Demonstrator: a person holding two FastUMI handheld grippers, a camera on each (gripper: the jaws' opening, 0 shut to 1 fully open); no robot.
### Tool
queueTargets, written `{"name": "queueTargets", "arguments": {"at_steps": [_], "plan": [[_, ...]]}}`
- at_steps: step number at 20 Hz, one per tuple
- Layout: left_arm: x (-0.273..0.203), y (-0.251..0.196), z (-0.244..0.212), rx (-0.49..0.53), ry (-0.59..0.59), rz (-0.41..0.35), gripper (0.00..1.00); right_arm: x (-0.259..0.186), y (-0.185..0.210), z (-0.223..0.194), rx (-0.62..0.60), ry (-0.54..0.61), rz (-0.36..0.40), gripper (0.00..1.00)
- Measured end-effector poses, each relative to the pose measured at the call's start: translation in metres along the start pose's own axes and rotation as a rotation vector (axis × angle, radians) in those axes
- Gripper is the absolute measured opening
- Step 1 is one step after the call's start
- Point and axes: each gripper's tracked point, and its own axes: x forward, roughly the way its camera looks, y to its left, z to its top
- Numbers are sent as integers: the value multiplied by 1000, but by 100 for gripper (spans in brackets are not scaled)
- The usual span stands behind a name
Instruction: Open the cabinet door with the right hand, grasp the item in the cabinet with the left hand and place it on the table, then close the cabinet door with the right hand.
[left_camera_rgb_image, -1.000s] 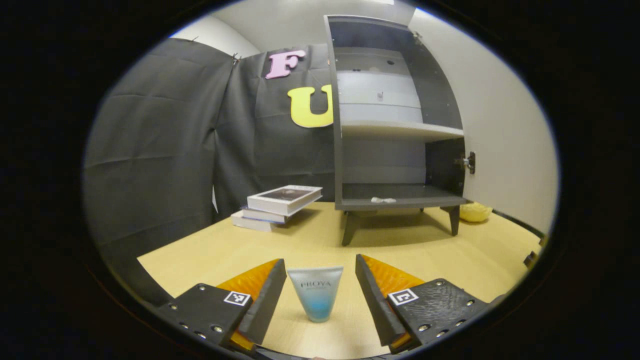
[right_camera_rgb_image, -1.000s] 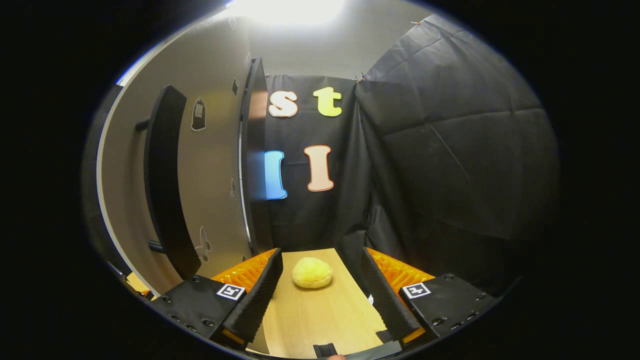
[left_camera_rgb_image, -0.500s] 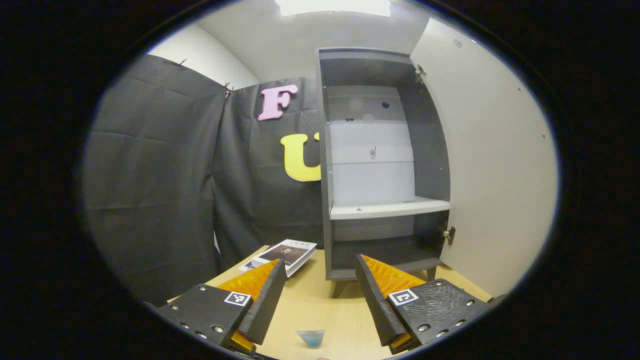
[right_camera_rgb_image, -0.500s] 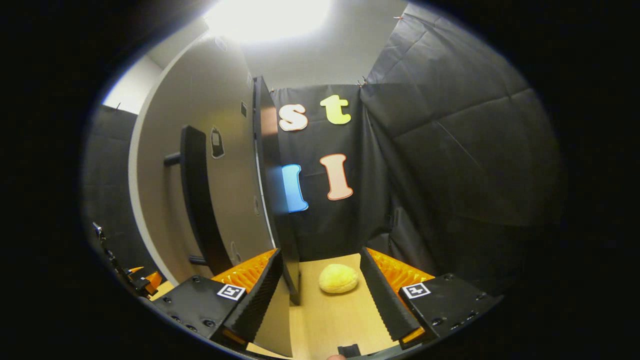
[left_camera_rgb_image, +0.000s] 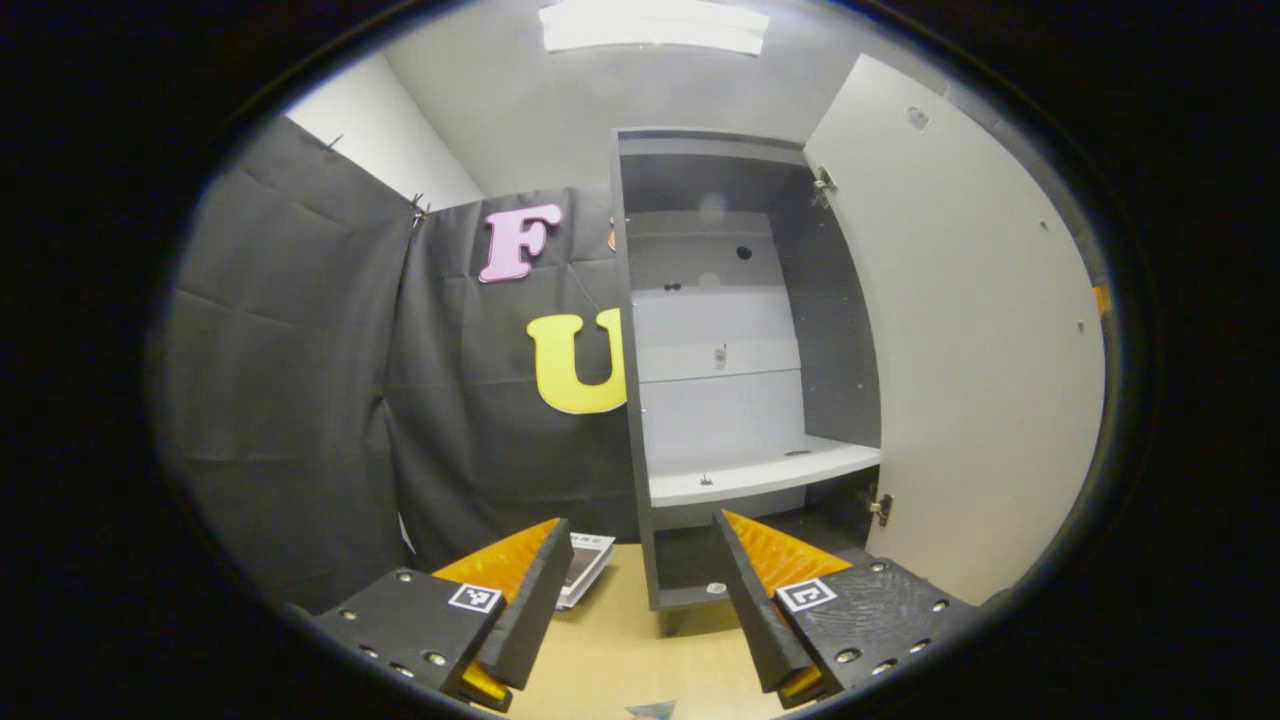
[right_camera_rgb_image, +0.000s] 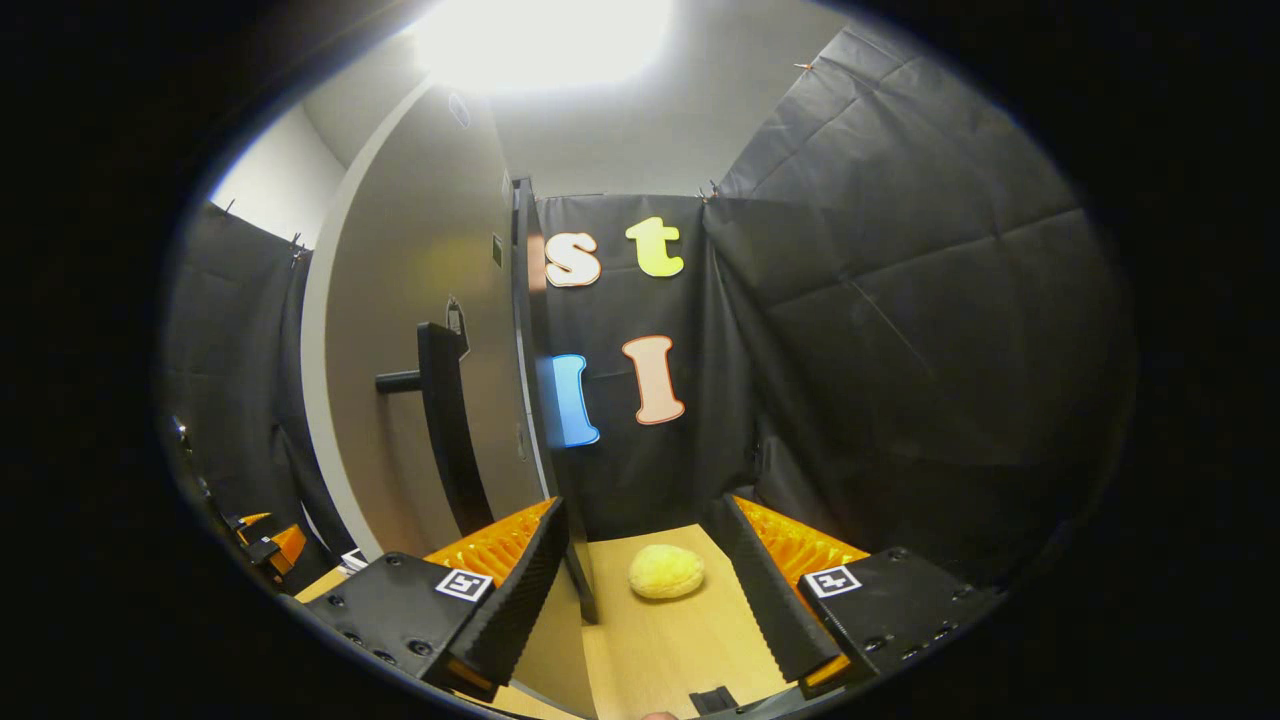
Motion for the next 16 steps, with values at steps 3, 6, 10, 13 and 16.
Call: {"name": "queueTargets", "arguments": {"at_steps": [3,6,10,13,16], "plan": [[3,24,-6,-13,5,-8,84,-7,26,-3,1,1,2,97],[5,46,-15,-21,18,-12,84,-10,47,-5,-9,-3,-7,97],[4,74,-28,-18,37,-9,84,-13,69,-8,-12,-6,-19,97],[3,95,-34,-22,41,-4,84,-14,89,-11,-12,-4,-14,97],[2,114,-39,-23,48,3,84,-11,112,-14,-17,-4,5,97]]}}
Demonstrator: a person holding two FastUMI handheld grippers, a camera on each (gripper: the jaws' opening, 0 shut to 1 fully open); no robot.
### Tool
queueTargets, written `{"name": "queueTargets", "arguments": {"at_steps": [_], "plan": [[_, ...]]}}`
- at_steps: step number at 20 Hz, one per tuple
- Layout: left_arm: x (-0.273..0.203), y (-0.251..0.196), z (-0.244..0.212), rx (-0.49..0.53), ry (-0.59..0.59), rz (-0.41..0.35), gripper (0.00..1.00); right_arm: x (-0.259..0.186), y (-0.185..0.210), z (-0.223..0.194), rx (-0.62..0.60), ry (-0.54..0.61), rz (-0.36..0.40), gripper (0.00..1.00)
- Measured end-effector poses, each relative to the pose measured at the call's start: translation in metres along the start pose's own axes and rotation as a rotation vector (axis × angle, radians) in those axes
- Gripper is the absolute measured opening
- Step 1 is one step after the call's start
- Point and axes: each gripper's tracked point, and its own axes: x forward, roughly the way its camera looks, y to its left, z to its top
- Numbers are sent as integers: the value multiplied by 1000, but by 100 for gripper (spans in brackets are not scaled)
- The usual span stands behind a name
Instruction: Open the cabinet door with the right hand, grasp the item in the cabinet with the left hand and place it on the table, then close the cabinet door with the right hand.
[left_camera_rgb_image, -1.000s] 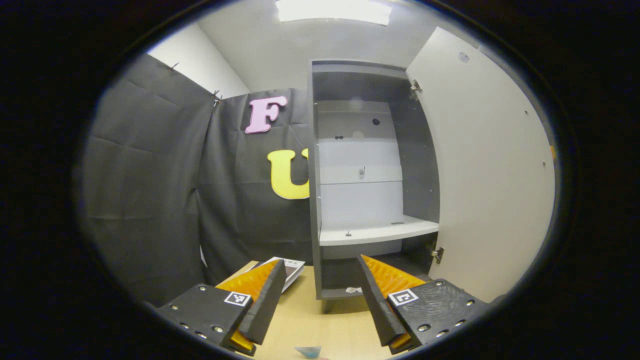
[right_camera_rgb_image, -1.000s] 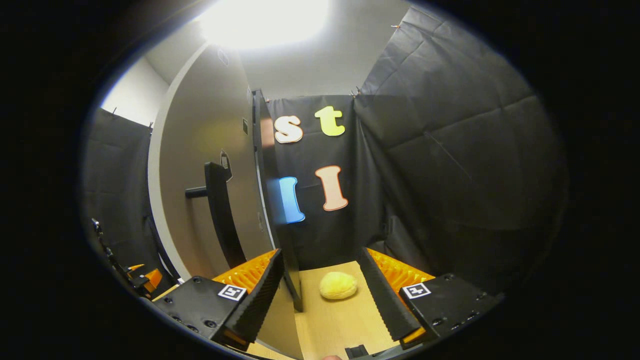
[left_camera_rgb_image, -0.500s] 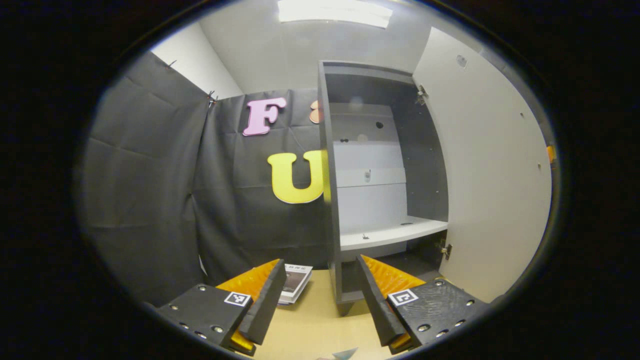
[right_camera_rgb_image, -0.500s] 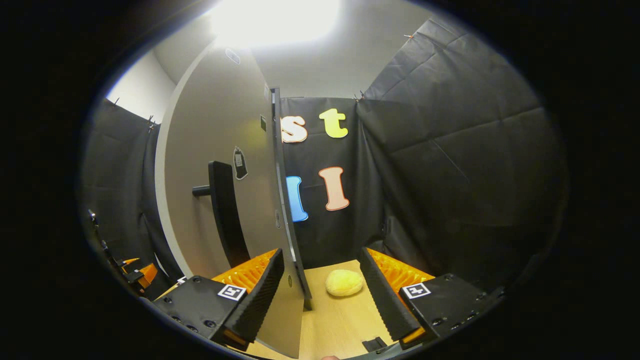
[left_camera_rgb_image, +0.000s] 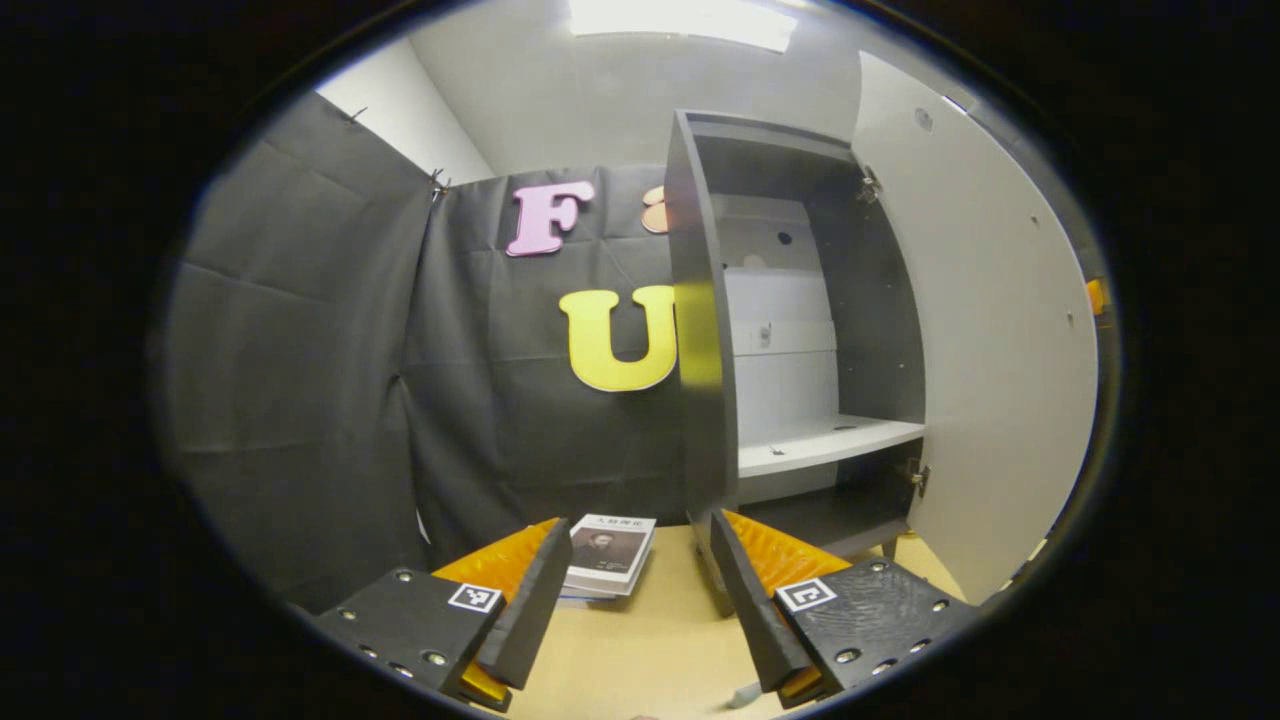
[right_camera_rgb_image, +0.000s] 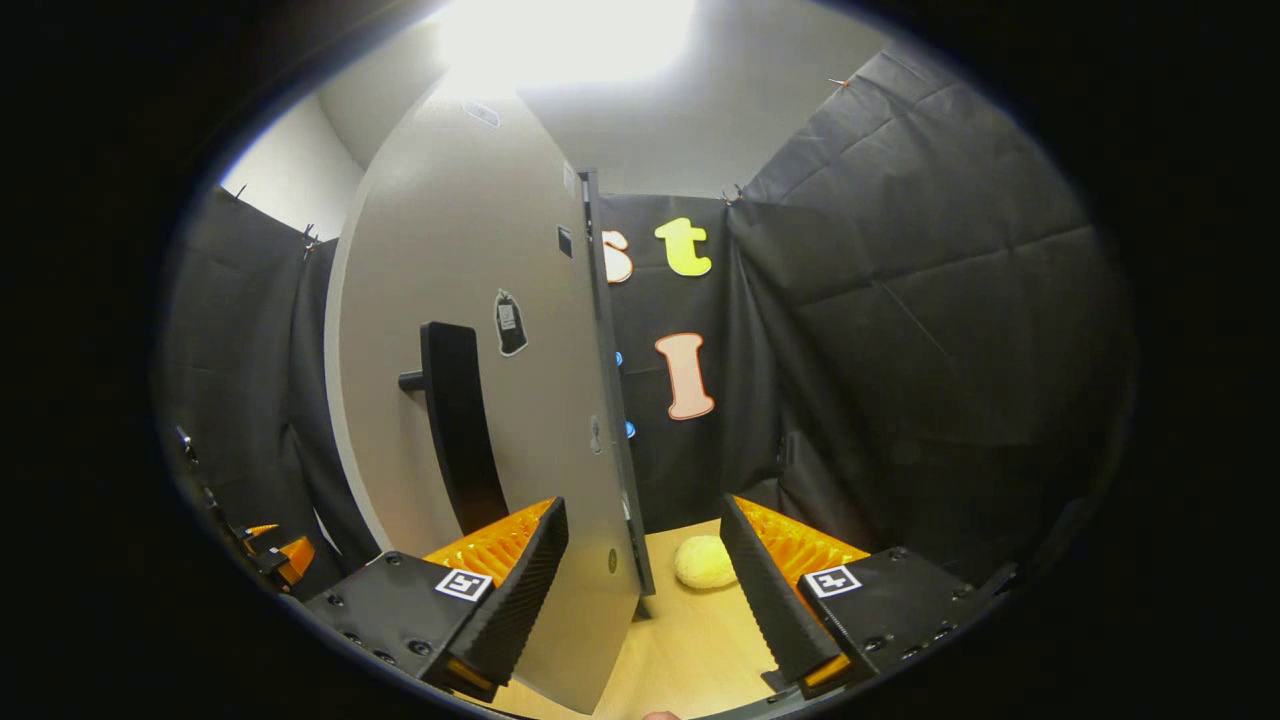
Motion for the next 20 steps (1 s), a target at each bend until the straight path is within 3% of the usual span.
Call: {"name": "queueTargets", "arguments": {"at_steps": [9,13,17,20], "plan": [[-3,41,-15,-2,25,25,84,30,65,-11,33,24,89,98],[-1,49,-14,3,26,28,84,43,86,-18,-8,48,132,98],[3,43,-9,10,30,17,84,34,82,-20,-44,44,132,100],[6,30,1,16,22,25,84,26,49,-19,-53,28,112,98]]}}
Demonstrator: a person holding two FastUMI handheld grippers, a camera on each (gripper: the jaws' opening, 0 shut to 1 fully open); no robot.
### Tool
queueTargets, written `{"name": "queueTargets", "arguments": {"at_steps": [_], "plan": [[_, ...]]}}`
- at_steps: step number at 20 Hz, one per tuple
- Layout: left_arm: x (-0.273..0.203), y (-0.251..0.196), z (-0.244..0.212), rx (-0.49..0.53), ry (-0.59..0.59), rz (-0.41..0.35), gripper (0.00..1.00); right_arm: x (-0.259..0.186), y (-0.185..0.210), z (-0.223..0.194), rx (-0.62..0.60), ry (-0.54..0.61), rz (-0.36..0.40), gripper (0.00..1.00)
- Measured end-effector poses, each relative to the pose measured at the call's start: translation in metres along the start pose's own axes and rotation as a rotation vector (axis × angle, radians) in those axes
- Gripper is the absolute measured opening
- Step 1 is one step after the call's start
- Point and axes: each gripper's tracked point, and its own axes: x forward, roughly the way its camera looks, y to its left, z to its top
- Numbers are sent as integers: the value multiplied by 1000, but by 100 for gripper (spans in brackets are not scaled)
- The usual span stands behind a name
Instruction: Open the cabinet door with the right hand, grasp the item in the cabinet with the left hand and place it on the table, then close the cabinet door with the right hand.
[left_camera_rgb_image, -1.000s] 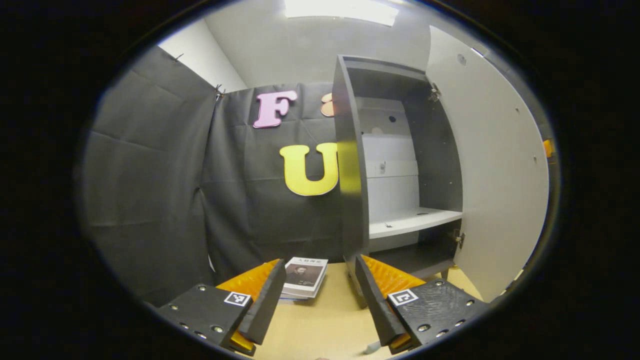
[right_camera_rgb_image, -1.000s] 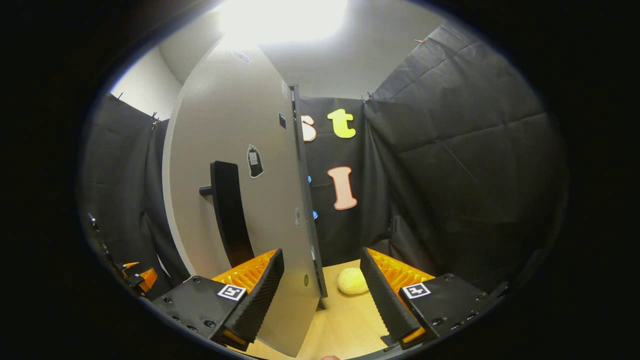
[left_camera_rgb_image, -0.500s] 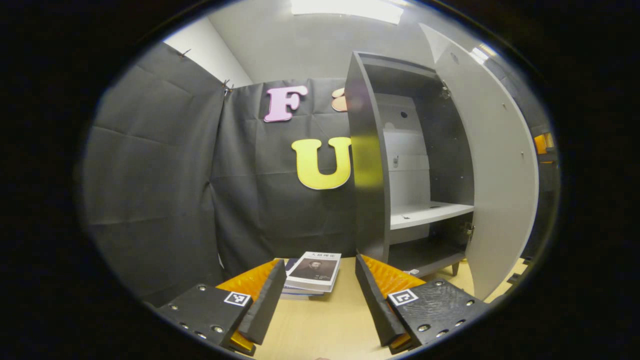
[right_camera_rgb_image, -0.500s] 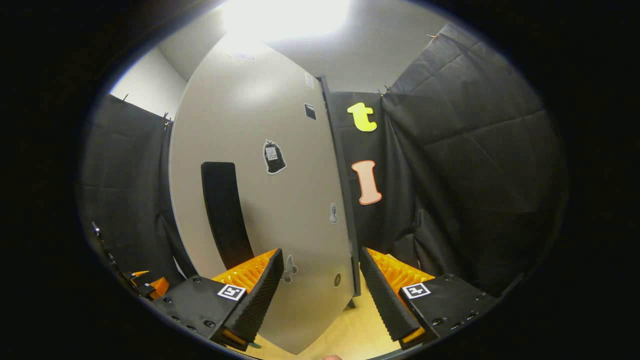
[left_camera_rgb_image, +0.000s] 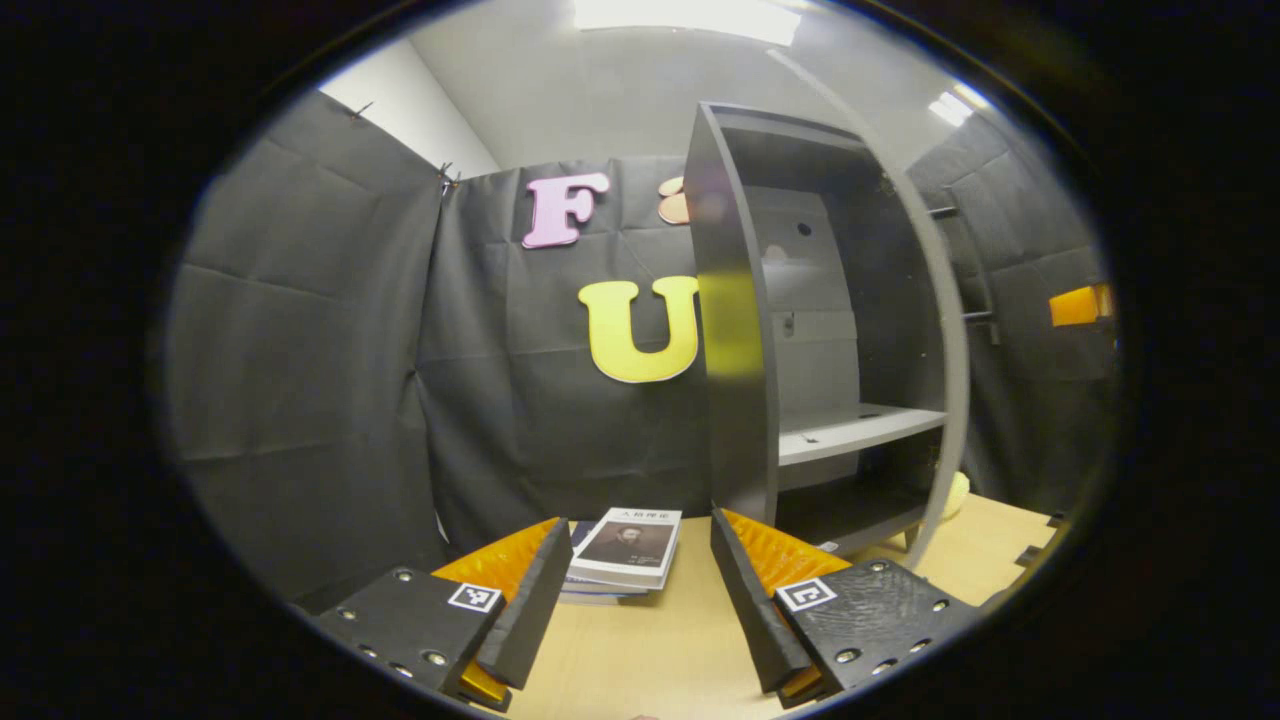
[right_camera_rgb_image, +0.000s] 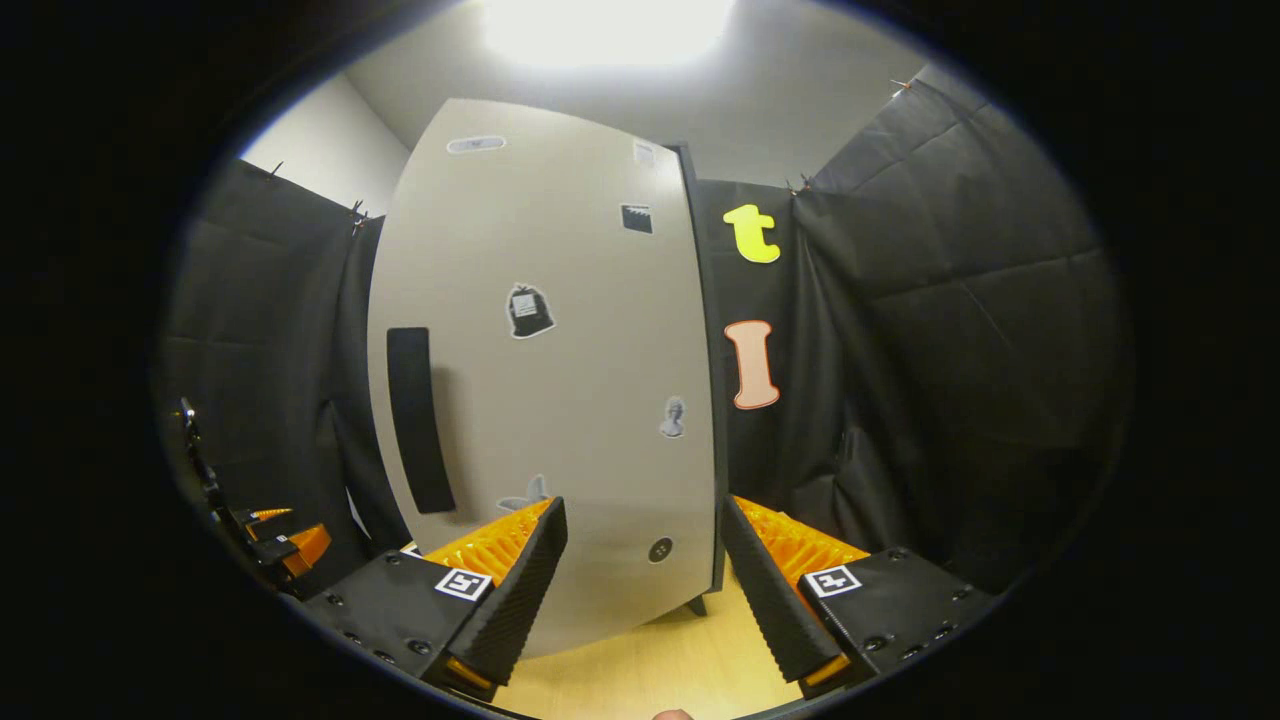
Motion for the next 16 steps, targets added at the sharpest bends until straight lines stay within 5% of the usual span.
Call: {"name": "queueTargets", "arguments": {"at_steps": [8,16], "plan": [[-10,-85,39,32,-18,37,84,-13,-116,-6,2,5,-41,100],[-42,-142,53,63,-14,150,84,12,-176,-24,12,5,45,98]]}}
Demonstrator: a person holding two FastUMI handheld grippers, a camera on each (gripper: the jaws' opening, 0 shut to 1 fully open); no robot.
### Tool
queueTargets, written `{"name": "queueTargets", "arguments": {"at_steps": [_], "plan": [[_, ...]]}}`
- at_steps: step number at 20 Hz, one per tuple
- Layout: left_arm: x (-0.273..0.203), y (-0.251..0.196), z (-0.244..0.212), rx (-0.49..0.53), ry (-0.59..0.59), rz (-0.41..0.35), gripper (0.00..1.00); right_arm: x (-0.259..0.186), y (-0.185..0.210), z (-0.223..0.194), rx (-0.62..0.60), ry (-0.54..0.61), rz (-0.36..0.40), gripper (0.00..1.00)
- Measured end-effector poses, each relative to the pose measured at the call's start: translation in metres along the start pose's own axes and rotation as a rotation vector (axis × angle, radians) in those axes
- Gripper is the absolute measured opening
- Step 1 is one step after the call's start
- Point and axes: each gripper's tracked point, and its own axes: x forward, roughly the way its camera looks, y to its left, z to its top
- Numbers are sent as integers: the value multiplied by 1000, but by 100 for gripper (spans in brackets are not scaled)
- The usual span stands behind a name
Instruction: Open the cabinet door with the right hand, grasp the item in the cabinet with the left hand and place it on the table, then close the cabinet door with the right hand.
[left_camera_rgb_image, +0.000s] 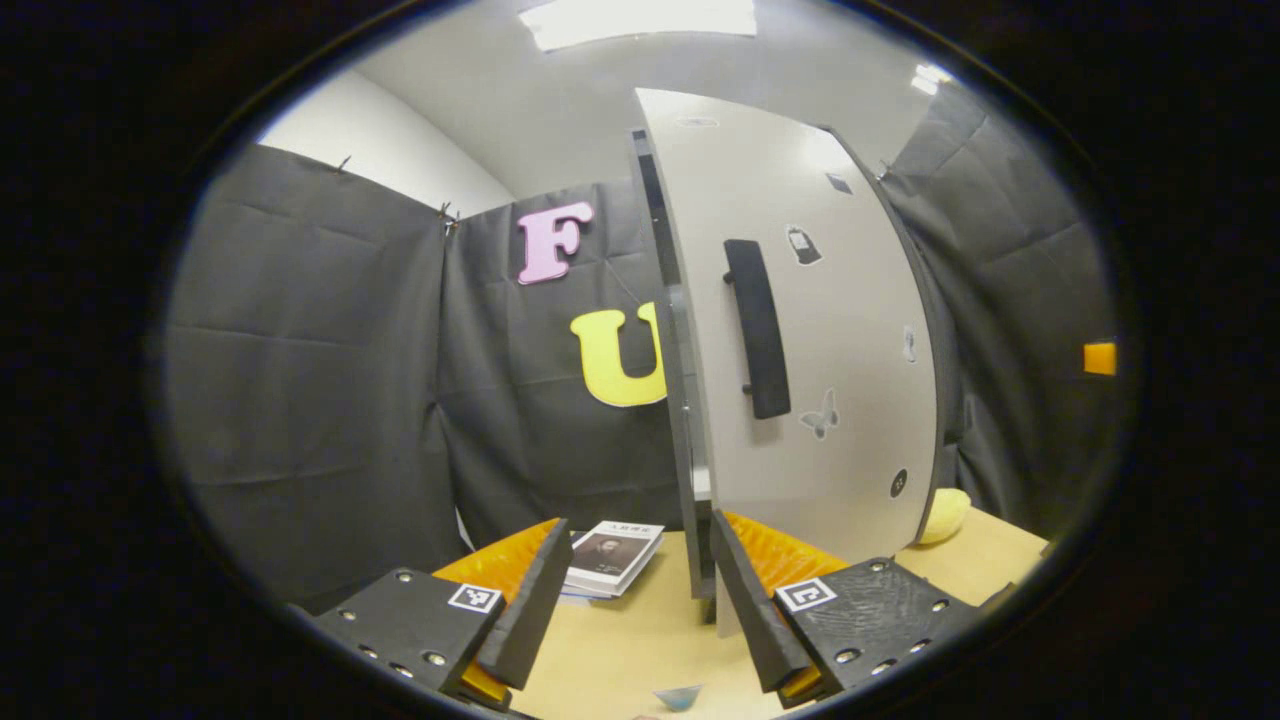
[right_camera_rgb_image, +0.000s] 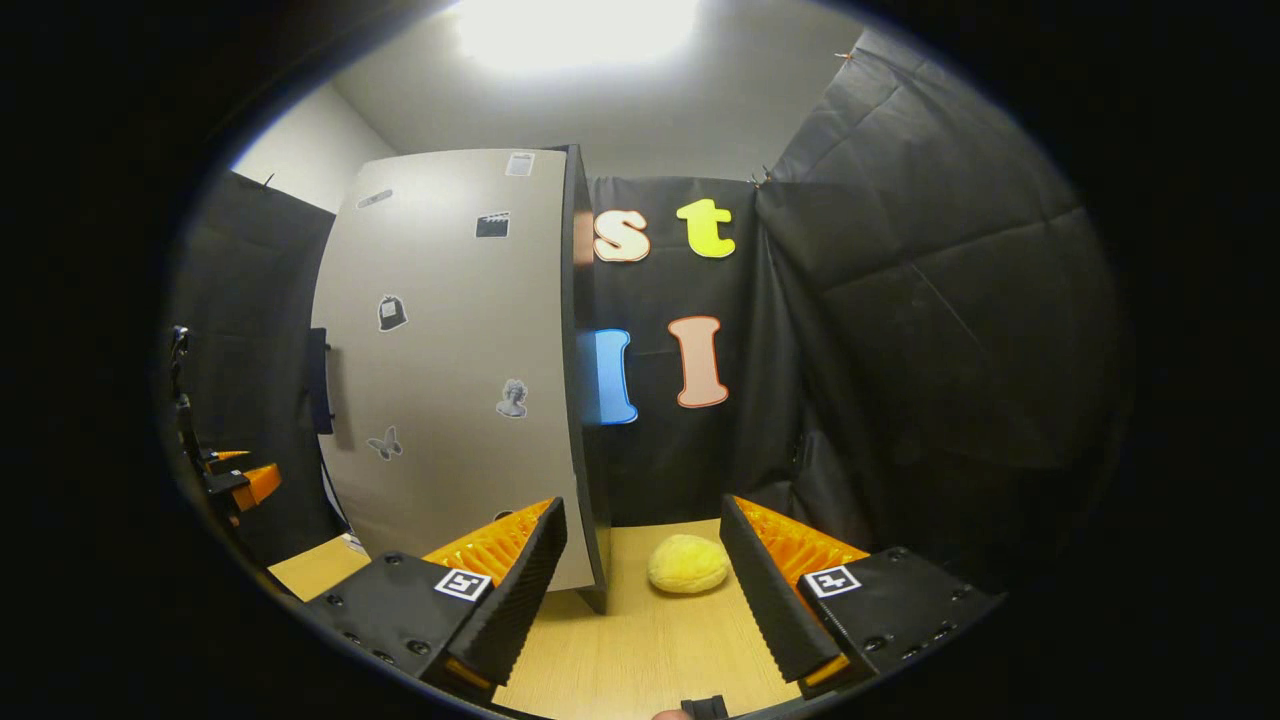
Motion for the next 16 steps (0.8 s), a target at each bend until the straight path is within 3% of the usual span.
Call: {"name": "queueTargets", "arguments": {"at_steps": [3,7,16], "plan": [[-9,-3,7,10,-5,7,84,3,4,1,33,-6,25,98],[-10,6,9,23,-18,7,84,3,21,7,-13,-36,27,98],[1,23,18,23,-62,-32,84,-8,52,10,-34,-61,2,98]]}}
